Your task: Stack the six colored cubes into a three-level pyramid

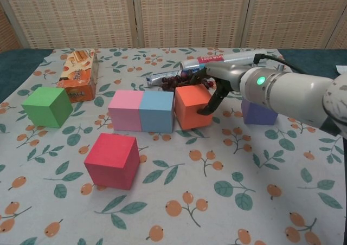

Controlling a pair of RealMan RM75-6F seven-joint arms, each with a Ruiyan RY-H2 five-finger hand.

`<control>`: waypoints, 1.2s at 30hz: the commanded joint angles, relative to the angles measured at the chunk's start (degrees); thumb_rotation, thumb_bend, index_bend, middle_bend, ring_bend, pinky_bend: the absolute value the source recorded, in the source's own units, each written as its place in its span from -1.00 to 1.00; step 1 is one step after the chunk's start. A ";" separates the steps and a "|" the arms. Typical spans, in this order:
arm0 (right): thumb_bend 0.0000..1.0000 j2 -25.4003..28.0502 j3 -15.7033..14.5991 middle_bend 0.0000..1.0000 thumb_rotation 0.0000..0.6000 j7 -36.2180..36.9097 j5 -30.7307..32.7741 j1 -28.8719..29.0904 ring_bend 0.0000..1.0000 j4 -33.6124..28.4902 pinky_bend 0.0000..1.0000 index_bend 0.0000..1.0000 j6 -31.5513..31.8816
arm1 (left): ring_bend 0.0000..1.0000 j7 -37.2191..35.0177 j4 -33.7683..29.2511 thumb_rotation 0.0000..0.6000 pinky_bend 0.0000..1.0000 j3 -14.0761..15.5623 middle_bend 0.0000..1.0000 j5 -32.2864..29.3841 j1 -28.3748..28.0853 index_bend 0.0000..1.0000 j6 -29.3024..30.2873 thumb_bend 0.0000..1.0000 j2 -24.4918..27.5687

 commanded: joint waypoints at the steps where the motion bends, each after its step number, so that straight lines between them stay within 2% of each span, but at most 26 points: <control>1: -0.58 -0.81 0.27 -0.77 1.00 -0.81 0.84 0.37 -1.00 0.38 -1.00 -0.09 0.62 | -1.00 -0.35 0.27 1.00 -0.96 -0.05 -1.00 0.02 0.01 -0.81 0.06 -0.37 -0.11; 5: -0.58 -1.58 0.60 -0.77 1.00 -1.97 2.18 0.75 -1.00 0.76 -1.00 -0.18 0.78 | -1.00 -0.64 0.59 1.00 -0.96 -0.02 -1.00 0.10 -0.02 -0.81 -0.01 -0.37 -0.19; 9: -0.58 -2.05 0.80 -0.78 1.00 -2.93 3.09 0.97 -1.00 1.03 -1.00 -0.41 1.14 | -1.00 -0.90 0.80 1.00 -0.96 -0.05 -1.00 -0.04 -0.04 -0.81 -0.19 -0.37 -0.32; 22: -0.58 -1.62 1.11 -0.89 1.00 -2.75 2.08 0.23 -1.00 -0.71 -1.00 -0.97 1.09 | -1.00 -0.95 0.97 1.00 -0.96 0.05 -1.00 0.23 -0.03 -0.82 -0.15 -0.37 -0.43; 27: -0.58 3.57 0.33 -0.97 1.00 -2.54 -0.23 -1.43 -1.00 -6.62 -1.00 -1.00 1.39 | -1.00 -1.20 1.10 1.00 -0.96 0.17 -1.00 0.01 0.34 -0.82 0.05 -0.37 -0.38; 32: -0.63 11.14 -0.26 -1.00 1.00 -2.32 -1.78 -3.40 -1.00 -12.75 -1.00 -1.00 2.00 | -1.00 -1.16 1.02 1.00 -0.96 0.27 -1.00 -0.32 0.63 -0.82 -0.01 -0.37 -0.19; 36: -0.74 13.15 0.19 -1.00 1.00 -1.33 -2.06 -3.52 -1.00 -11.16 -1.00 -1.00 1.18 | -1.00 -0.54 0.27 1.00 -0.96 0.14 -1.00 -0.45 0.67 -0.83 0.03 -0.37 -0.01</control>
